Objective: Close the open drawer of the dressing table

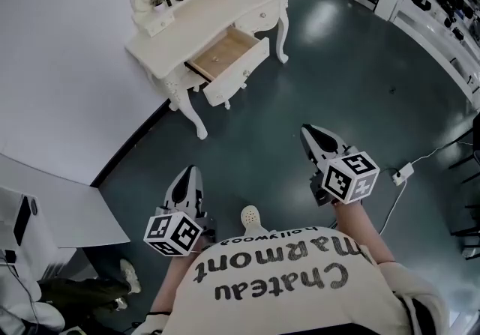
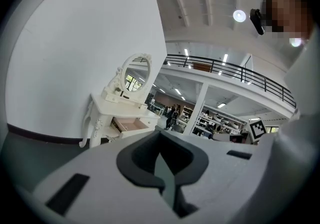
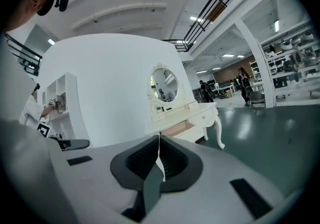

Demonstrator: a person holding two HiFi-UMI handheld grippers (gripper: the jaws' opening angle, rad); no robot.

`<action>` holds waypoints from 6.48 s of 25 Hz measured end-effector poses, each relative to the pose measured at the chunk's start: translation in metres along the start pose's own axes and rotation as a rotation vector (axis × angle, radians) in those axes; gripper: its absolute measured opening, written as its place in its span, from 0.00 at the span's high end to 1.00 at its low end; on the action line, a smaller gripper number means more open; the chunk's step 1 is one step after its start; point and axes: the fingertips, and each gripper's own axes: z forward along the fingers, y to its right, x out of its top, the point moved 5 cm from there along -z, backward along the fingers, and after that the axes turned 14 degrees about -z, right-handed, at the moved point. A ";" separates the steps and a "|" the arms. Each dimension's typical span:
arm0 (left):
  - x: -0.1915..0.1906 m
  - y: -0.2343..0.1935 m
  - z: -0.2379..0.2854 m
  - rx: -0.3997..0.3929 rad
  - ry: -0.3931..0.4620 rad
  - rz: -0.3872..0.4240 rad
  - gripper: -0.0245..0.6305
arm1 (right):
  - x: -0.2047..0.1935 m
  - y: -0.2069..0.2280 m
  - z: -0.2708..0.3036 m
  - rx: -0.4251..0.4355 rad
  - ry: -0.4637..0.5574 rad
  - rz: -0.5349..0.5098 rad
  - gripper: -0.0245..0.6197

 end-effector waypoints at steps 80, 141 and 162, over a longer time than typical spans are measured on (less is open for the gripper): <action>0.152 -0.209 0.290 0.438 0.078 -0.166 0.95 | -0.160 0.161 0.484 0.394 -0.756 -0.089 0.70; 0.141 -0.189 0.299 0.431 0.091 -0.153 0.95 | -0.173 0.149 0.496 0.345 -0.770 -0.214 0.74; 0.140 -0.197 0.284 0.471 0.123 -0.238 0.95 | -0.171 0.148 0.507 0.304 -0.701 -0.183 0.74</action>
